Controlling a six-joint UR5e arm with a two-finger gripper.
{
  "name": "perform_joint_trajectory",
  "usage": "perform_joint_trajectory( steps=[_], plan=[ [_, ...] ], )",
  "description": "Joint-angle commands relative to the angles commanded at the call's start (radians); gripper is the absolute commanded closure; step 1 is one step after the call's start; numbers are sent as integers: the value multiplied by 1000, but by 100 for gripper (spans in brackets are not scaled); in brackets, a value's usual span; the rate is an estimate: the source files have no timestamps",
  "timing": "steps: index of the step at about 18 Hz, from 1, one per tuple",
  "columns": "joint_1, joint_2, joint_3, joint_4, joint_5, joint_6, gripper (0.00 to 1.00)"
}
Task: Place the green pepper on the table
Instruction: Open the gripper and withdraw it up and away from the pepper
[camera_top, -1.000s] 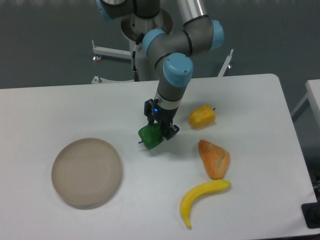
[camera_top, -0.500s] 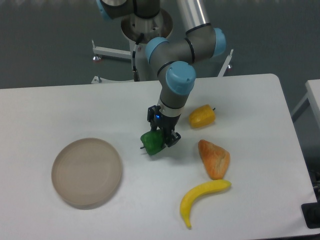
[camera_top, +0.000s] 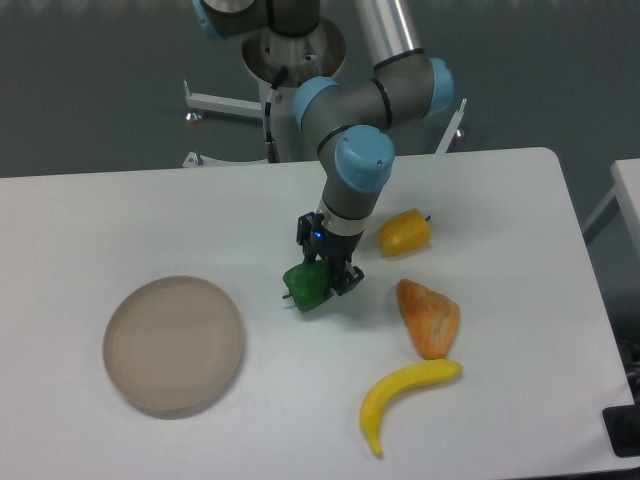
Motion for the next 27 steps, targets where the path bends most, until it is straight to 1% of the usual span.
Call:
perform_joint_trajectory(
  steps=[1,5,9,11,13,14,16,17,19,22,27],
  plan=[
    [2,0,2,2,0,0,0],
    [23,8,18,-2,0,0,0],
    [61,5,90,-15,9,12,0],
    [90,-6,139,-29,9,14,0],
    [104,-35,202,-63,11,24,0],
    [107,-53,231,-69,15,40,0],
    [129,-107,317,-86,87,75,0],
    [139,-133,374,-107,94,96,0],
    [149,-169,446,-147,95,110,0],
    [169,-216,518,-143,97,127,0],
    [195,-276,606,-138,97,164,0]
  ],
)
